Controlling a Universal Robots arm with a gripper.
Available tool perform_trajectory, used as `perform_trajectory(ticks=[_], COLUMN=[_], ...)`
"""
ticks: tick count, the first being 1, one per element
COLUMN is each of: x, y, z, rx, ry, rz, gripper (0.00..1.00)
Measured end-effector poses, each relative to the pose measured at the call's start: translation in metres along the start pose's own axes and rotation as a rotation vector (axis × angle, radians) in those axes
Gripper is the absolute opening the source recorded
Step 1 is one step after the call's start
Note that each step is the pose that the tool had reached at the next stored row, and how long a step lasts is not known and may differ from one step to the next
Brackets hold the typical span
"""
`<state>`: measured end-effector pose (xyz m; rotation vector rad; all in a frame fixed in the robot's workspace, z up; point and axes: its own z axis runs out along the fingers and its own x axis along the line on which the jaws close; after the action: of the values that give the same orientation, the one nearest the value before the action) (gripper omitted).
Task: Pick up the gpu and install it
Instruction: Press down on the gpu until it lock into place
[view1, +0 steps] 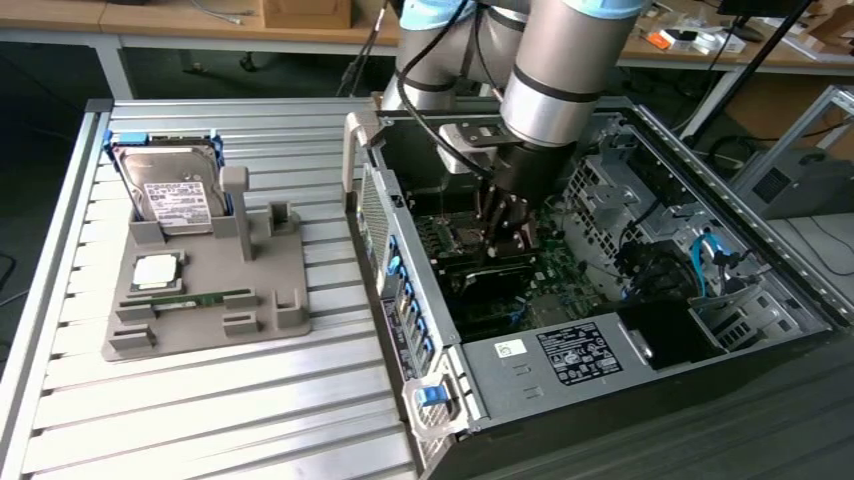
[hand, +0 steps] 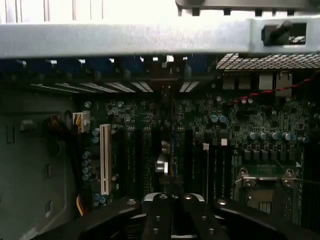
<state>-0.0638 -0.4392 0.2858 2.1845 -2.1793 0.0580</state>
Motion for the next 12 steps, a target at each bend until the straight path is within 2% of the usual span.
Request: perform_trajectory(ticks=[5,8,12], x=[0.0,0.0,0.0], y=[-0.0232,-0.0456,-0.064], z=[-0.0002,0.0001,-0.0001], rx=[-0.0092,-0.0231,-0.0363], ry=[-0.0001,-0.0002,0.0003], rz=[0.0,-0.001,-0.002], gripper=[0.11,0.11,0.11])
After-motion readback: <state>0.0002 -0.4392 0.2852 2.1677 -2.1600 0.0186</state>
